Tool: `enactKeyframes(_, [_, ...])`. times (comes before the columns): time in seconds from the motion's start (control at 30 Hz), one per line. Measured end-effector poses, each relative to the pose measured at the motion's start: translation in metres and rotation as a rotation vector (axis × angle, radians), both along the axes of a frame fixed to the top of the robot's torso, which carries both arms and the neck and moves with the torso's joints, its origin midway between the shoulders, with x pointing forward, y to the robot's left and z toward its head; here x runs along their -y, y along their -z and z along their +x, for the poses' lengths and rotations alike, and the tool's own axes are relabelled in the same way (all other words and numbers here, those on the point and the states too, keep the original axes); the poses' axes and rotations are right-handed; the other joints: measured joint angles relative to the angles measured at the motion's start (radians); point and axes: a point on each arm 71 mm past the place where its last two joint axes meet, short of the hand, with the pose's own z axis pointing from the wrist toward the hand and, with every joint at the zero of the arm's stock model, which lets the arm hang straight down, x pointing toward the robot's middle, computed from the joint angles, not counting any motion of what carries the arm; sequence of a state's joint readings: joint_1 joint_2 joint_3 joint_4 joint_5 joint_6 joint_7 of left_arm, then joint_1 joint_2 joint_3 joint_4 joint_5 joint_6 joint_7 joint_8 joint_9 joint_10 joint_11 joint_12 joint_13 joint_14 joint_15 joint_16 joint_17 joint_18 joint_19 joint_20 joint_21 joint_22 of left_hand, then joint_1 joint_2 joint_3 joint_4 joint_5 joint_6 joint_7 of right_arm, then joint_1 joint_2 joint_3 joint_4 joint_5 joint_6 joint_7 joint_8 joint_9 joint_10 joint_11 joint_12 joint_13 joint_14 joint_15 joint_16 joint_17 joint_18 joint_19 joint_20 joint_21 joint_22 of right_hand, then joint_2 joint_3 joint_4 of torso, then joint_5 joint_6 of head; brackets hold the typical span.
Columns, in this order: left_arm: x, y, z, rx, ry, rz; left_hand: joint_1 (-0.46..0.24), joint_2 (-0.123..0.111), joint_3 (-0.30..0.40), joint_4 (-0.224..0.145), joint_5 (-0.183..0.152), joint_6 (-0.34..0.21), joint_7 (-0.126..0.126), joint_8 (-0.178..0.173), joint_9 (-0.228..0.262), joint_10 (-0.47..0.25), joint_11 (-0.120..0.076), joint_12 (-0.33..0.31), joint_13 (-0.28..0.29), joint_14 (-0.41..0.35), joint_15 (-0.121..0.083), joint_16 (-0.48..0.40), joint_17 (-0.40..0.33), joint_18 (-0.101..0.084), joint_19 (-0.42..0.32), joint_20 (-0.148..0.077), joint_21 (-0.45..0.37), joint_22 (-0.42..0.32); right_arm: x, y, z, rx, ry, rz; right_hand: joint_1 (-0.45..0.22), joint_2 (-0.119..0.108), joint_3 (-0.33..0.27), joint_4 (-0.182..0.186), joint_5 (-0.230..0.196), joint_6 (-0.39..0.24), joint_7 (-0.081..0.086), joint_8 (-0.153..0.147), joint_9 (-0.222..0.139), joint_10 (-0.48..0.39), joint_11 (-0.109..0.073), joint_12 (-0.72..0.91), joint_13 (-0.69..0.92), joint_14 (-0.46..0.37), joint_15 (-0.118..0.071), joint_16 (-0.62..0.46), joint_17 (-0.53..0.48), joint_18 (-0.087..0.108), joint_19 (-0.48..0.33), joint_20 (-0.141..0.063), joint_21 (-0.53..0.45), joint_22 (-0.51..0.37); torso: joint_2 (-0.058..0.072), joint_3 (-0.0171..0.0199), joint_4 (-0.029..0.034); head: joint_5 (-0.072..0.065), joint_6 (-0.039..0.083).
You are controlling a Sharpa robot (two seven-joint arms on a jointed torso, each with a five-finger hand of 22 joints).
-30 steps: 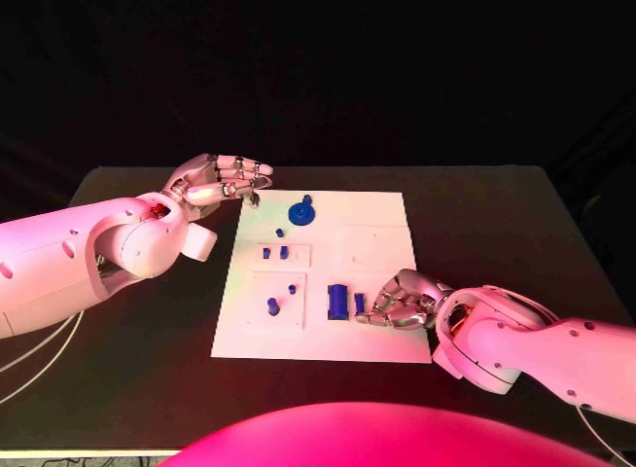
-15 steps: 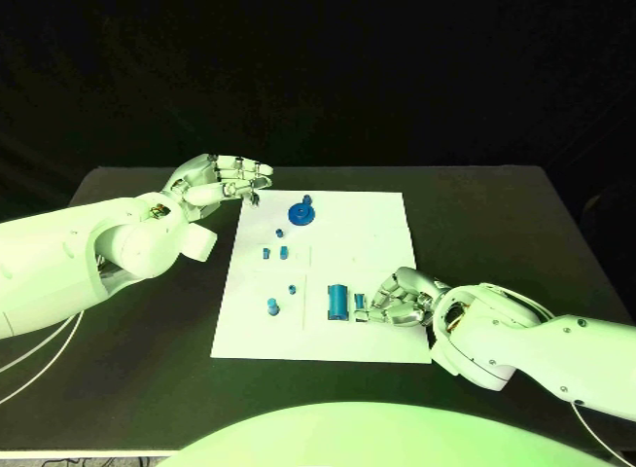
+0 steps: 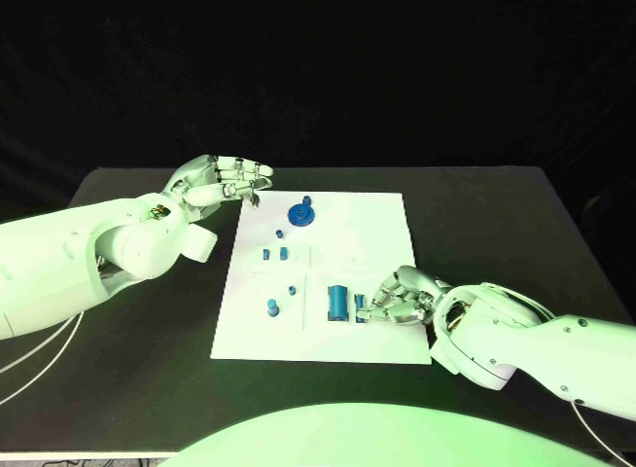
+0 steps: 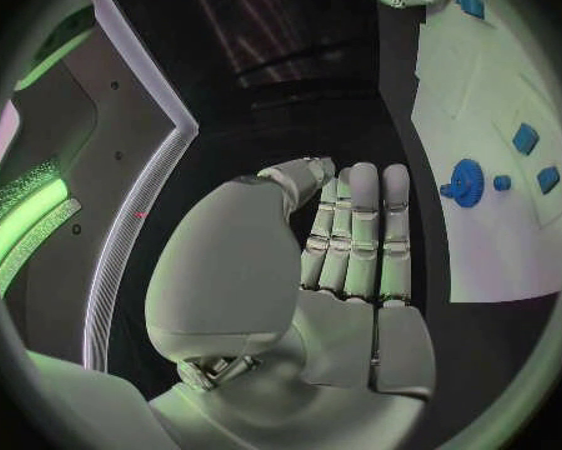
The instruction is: Assemble the parts on the task board
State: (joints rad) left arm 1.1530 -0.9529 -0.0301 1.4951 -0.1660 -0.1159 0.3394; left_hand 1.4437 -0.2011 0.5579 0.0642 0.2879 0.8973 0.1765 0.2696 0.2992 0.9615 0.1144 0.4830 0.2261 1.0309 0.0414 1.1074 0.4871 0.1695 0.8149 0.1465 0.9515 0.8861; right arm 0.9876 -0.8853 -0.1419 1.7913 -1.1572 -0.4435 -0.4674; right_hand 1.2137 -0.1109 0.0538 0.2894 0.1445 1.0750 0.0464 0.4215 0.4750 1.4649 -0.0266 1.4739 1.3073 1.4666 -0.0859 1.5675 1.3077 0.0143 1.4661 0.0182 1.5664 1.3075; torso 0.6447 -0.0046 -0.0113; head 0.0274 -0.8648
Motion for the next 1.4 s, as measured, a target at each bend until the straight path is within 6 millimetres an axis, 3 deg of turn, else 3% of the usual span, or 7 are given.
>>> enactKeyframes(0.5, [0.003, 0.007, 0.005, -0.008, -0.034, -0.022, -0.076, -0.036, -0.044, 0.06, 0.0, -0.007, 0.007, 0.0, -0.002, -0.018, 0.009, 0.009, -0.005, -0.097, 0.023, -0.06, -0.028, 0.0, -0.059, 0.025, -0.092, -0.051, 0.037, -0.036, 0.06, 0.171, 0.12, 0.322, 0.039, -0.001, -0.073, -0.001, 0.063, -0.126, 0.058, -0.054, -0.011, -0.028, 0.052, -0.221, 0.0, -0.001, 0.04, -0.052, 0.0, 0.016, 0.0, 0.037, -0.181, 0.0, -0.02, -0.0119, -0.0087, -0.002, 0.04])
enactKeyframes(0.63, [0.004, 0.014, 0.012, -0.014, -0.084, -0.04, -0.081, -0.041, -0.081, 0.109, -0.006, -0.016, 0.009, 0.002, 0.002, -0.038, 0.023, -0.011, -0.034, -0.186, 0.048, -0.182, -0.1, 0.0, -0.093, 0.055, -0.246, -0.149, 0.055, -0.044, 0.091, 0.233, 0.204, 0.422, 0.125, 0.017, -0.073, -0.001, 0.063, -0.164, 0.078, -0.059, -0.012, -0.226, 0.071, -0.578, -0.034, -0.029, 0.062, -0.211, -0.05, 0.089, -0.099, 0.063, -0.588, 0.0, -0.031, -0.0151, -0.0114, -0.005, 0.066])
enactKeyframes(0.7, [0.004, 0.018, 0.018, -0.014, -0.114, -0.047, -0.067, -0.037, -0.093, 0.13, -0.006, -0.021, 0.011, 0.009, 0.005, -0.042, 0.027, -0.036, -0.06, -0.22, 0.063, -0.271, -0.146, 0.0, -0.109, 0.075, -0.332, -0.207, 0.062, -0.043, 0.103, 0.253, 0.241, 0.453, 0.177, 0.036, -0.039, 0.0, 0.042, -0.203, 0.095, -0.084, -0.027, -0.378, 0.096, -0.886, -0.219, -0.222, 0.084, -0.497, -0.334, 0.15, -0.281, 0.079, -0.944, -0.107, -0.039, -0.0163, -0.0127, -0.007, 0.082])
enactKeyframes(0.77, [0.003, 0.023, 0.025, -0.014, -0.156, -0.055, -0.045, -0.036, -0.105, 0.15, -0.006, -0.034, 0.009, 0.01, 0.003, -0.032, 0.036, -0.075, -0.095, -0.234, 0.077, -0.373, -0.192, 0.0, -0.115, 0.095, -0.429, -0.273, 0.071, -0.042, 0.117, 0.279, 0.282, 0.483, 0.207, 0.03, 0.003, 0.006, 0.032, -0.215, 0.107, -0.114, -0.055, -0.402, 0.115, -1.126, -0.481, -0.341, 0.112, -0.772, -0.512, 0.156, -0.356, 0.108, -1.243, -0.261, -0.047, -0.0178, -0.0133, -0.008, 0.097])
enactKeyframes(1.0, [-0.004, 0.035, 0.048, 0.006, -0.289, -0.068, -0.009, -0.027, -0.143, 0.197, -0.006, -0.055, -0.008, -0.02, -0.041, -0.015, 0.076, -0.251, -0.162, -0.292, 0.127, -0.686, -0.291, 0.0, -0.174, 0.141, -0.685, -0.456, 0.09, -0.043, 0.152, 0.341, 0.377, 0.574, 0.23, -0.004, 0.144, -0.003, 0.022, -0.183, 0.144, -0.214, -0.133, -0.371, 0.165, -1.396, -0.979, -0.459, 0.178, -1.239, -0.79, 0.156, -0.451, 0.189, -1.499, -0.658, -0.071, -0.0183, -0.0153, -0.001, 0.153])
enactKeyframes(1.17, [-0.004, 0.035, 0.048, 0.006, -0.299, -0.068, -0.194, 0.074, -0.328, 0.088, -0.124, -0.414, -0.081, -0.135, -0.157, -0.42, -0.004, -0.374, -0.19, -0.609, 0.058, -0.897, -0.385, -0.08, -0.452, 0.021, -0.827, -0.661, 0.089, -0.043, 0.152, 0.34, 0.383, 0.587, 0.029, 0.031, 0.078, -0.125, -0.051, -0.554, 0.066, -0.314, -0.286, -0.531, 0.112, -1.434, -1.165, -0.772, 0.146, -1.415, -1.036, 0.093, -0.778, 0.105, -1.53, -0.982, -0.073, -0.0176, -0.0153, 0.0, 0.158])
enactKeyframes(1.4, [0.015, 0.037, 0.036, -0.01, -0.278, -0.082, -0.524, 0.161, -0.484, -0.017, -0.236, -0.744, -0.146, -0.227, -0.254, -0.79, -0.08, -0.449, -0.214, -0.897, -0.01, -1.041, -0.454, -0.133, -0.699, -0.094, -0.912, -0.815, 0.066, -0.047, 0.137, 0.313, 0.38, 0.669, -0.324, 0.086, -0.015, -0.234, -0.115, -0.91, -0.011, -0.387, -0.415, -1.142, 0.053, -1.459, -1.262, -1.244, 0.105, -1.519, -1.222, 0.029, -1.245, 0.021, -1.553, -1.205, -0.08, -0.0118, -0.0079, -0.01, 0.195])
